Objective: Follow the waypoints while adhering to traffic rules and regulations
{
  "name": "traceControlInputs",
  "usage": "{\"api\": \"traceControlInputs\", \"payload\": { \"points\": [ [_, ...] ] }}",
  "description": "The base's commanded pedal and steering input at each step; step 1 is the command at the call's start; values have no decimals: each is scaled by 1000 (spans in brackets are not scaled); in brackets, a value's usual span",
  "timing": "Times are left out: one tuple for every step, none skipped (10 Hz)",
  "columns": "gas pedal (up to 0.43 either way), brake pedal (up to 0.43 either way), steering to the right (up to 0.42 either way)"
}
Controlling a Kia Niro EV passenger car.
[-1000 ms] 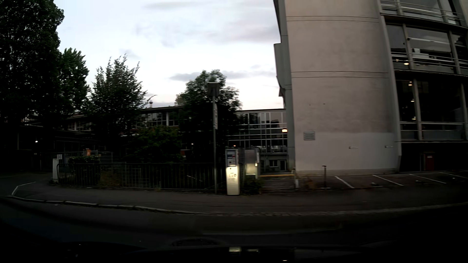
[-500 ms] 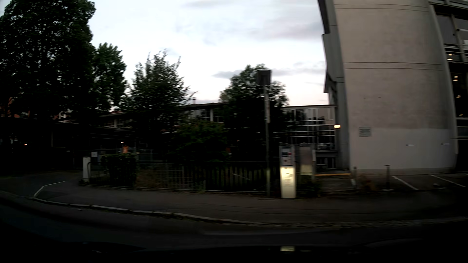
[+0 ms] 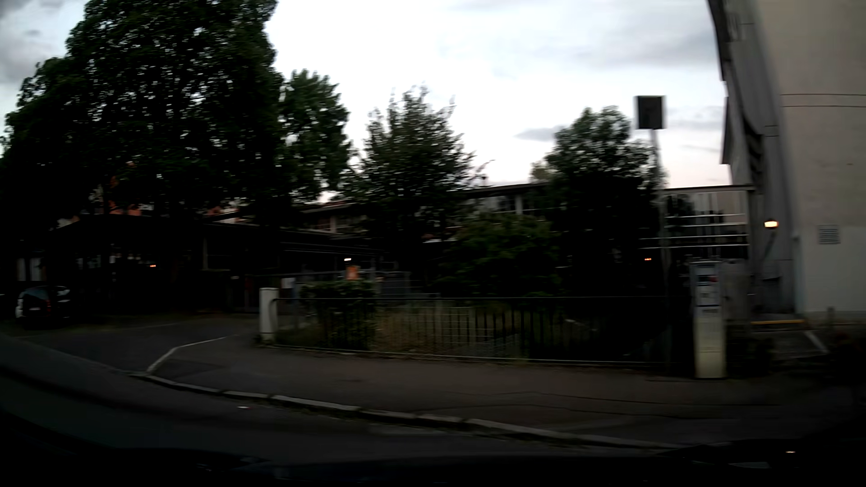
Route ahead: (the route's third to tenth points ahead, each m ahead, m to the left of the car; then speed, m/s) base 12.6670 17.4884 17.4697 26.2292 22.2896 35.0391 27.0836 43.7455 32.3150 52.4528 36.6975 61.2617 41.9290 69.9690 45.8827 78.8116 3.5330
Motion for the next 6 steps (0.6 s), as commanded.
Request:
{"api": "traceControlInputs", "payload": {
  "points": [
    [169,0,-635],
    [169,0,-633],
    [169,0,-626],
    [169,0,-611],
    [169,0,-587],
    [169,0,-554]
  ]
}}
